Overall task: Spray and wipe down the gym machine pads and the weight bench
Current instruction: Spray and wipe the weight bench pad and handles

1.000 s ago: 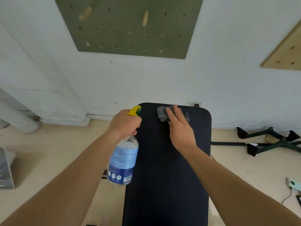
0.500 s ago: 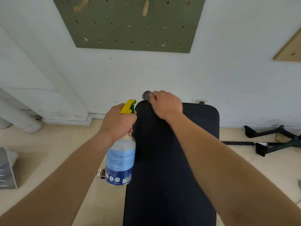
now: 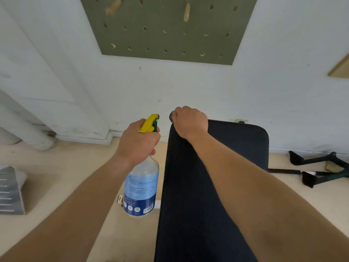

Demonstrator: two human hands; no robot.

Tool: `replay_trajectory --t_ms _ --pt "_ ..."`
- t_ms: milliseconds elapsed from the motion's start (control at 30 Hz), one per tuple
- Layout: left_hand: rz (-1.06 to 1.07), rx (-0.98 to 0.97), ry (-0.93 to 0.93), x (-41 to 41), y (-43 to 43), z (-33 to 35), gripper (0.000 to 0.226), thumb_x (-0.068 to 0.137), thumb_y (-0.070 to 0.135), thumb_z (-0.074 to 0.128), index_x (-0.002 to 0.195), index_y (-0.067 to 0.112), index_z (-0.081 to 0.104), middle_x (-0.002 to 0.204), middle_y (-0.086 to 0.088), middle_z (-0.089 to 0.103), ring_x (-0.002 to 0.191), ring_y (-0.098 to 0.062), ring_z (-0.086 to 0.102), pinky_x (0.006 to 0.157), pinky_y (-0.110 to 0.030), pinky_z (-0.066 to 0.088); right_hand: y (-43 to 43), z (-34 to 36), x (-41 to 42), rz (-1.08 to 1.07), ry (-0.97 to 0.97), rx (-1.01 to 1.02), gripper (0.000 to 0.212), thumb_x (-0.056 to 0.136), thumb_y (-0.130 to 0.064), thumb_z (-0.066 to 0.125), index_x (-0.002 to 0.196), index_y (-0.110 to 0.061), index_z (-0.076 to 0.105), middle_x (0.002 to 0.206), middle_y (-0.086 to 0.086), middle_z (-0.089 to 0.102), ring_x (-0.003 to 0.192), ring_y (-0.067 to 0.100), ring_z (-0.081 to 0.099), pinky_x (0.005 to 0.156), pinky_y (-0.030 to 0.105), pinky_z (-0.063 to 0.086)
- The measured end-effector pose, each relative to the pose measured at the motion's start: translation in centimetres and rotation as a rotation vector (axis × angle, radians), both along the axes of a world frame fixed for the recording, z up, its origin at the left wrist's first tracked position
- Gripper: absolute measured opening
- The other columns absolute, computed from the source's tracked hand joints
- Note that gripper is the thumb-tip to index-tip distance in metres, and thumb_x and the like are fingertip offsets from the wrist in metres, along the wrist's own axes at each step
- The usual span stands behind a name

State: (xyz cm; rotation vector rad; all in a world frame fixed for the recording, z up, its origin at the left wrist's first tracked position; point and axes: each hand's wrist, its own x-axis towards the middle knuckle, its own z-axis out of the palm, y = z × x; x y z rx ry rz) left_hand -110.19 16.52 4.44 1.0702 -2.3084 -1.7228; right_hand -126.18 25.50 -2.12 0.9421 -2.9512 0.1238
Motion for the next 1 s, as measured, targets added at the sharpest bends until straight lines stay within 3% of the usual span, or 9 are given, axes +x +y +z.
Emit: replay_trajectory --t_ms 67,167,333,467,633,833,933,1000 --pt "-0.003 -0.015 -0.019 0.8 -0.4 0.0 0.031 0.057 0.022 0.053 0.084 0.018 0.069 0.094 -0.014 0.073 0.063 -0.018 0.062 0.064 -0.034 0.054 -0.5 -0.2 0.0 0.072 -0.015 0.013 0.033 0.104 -0.031 0.032 0.109 -0.021 0.063 0.092 -0.001 0.058 0.078 0.023 0.058 0.059 0.032 0.038" --pt "-0.016 -0.033 -0.041 1.1 0.3 0.1 0.030 0.058 0.022 0.053 0.083 0.018 0.069 0.092 -0.014 0.073 0.063 -0.018 0.062 0.064 -0.035 0.054 1.8 0.0 -0.7 0.160 -0.056 -0.050 0.039 0.106 -0.042 0.024 0.124 -0.029 0.057 0.109 -0.003 0.059 0.092 0.023 0.059 0.066 0.034 0.042" --pt "-0.100 -0.010 -0.087 -1.3 4.8 0.1 0.031 0.055 0.020 0.053 0.081 0.017 0.069 0.094 -0.017 0.073 0.062 -0.020 0.062 0.064 -0.039 0.053 11.0 -1.2 -2.8 -0.069 0.054 -0.166 0.042 0.106 -0.043 0.028 0.112 -0.023 0.064 0.101 0.000 0.063 0.084 0.024 0.059 0.065 0.033 0.037" --pt "-0.168 0.034 -0.118 -4.1 10.1 -1.0 0.032 0.054 0.019 0.055 0.082 0.019 0.070 0.096 -0.016 0.073 0.063 -0.020 0.062 0.062 -0.036 0.052 17.7 -1.5 -4.7 -0.207 0.080 -0.208 0.042 0.105 -0.042 0.030 0.112 -0.020 0.065 0.107 0.003 0.064 0.092 0.029 0.060 0.071 0.036 0.040" --pt "-0.215 0.065 -0.141 -5.7 16.0 -2.8 0.028 0.064 0.017 0.058 0.089 0.016 0.070 0.099 -0.017 0.073 0.072 -0.022 0.067 0.075 -0.047 0.060 20.8 -1.4 -5.2 -0.361 -0.114 -0.328 0.042 0.107 -0.041 0.027 0.114 -0.016 0.060 0.109 0.008 0.058 0.095 0.031 0.059 0.070 0.034 0.036" --pt "-0.234 0.112 -0.115 -6.0 19.9 -4.2 0.017 0.081 0.013 0.059 0.095 0.010 0.068 0.101 -0.017 0.072 0.072 -0.021 0.067 0.084 -0.054 0.059 25.7 -1.9 -3.8 -0.580 -0.395 -0.391 0.052 0.107 -0.039 0.030 0.100 -0.001 0.065 0.102 0.020 0.068 0.095 0.037 0.062 0.072 0.033 0.040" --pt "-0.272 0.119 -0.107 -5.6 21.1 -4.5 0.016 0.082 0.013 0.058 0.095 0.008 0.067 0.098 -0.018 0.072 0.068 -0.020 0.066 0.085 -0.055 0.060 29.8 -2.4 -0.5 -0.558 -0.661 -0.384 0.052 0.103 -0.043 0.040 0.078 -0.006 0.067 0.083 0.016 0.073 0.079 0.035 0.069 0.064 0.030 0.048" --pt "-0.288 0.123 -0.114 -5.4 21.8 -4.4 0.016 0.084 0.011 0.058 0.096 0.007 0.067 0.098 -0.019 0.072 0.067 -0.020 0.065 0.086 -0.055 0.059 31.9 -2.2 1.7 -0.600 -0.793 -0.490 0.048 0.103 -0.043 0.045 0.082 -0.007 0.069 0.078 0.013 0.075 0.068 0.028 0.073 0.062 0.032 0.056"
